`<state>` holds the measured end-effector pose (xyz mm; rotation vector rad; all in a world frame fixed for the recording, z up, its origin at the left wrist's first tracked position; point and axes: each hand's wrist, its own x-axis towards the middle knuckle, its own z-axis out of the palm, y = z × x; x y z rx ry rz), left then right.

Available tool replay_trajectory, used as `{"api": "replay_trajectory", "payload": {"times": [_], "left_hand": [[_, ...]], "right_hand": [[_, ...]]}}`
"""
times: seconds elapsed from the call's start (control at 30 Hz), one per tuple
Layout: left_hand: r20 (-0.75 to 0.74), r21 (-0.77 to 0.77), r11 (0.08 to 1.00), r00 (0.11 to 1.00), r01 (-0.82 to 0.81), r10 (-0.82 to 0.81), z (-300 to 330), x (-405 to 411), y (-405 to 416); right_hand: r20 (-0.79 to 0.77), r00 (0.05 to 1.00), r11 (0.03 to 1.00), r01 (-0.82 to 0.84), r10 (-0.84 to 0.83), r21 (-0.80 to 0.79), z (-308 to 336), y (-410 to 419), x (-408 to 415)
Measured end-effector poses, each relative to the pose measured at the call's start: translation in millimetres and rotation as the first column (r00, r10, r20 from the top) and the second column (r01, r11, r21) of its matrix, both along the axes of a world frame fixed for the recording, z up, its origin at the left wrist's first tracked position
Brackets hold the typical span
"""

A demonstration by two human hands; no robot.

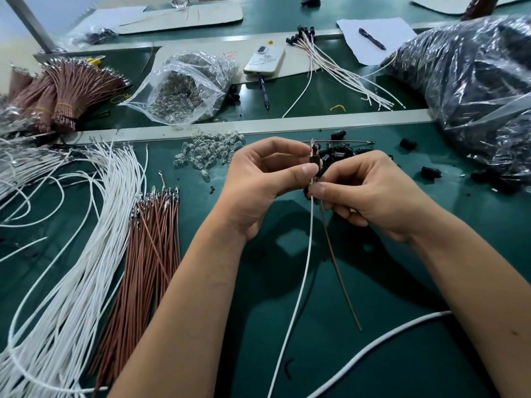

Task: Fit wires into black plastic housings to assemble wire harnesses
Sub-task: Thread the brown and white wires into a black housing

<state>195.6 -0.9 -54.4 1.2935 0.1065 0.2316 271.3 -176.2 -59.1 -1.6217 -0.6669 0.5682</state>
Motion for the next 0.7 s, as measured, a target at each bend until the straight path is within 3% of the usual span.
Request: {"api": "replay_trajectory", "payload": {"times": [0.7], "left_hand": [[0.119,-0.082,0.997,0.993,0.004,0.006,-1.6,2.9,0.2]], "right_hand": [[0.043,0.999,0.998,-0.036,0.034,0.049,-1.8,-0.6,1.1]]}}
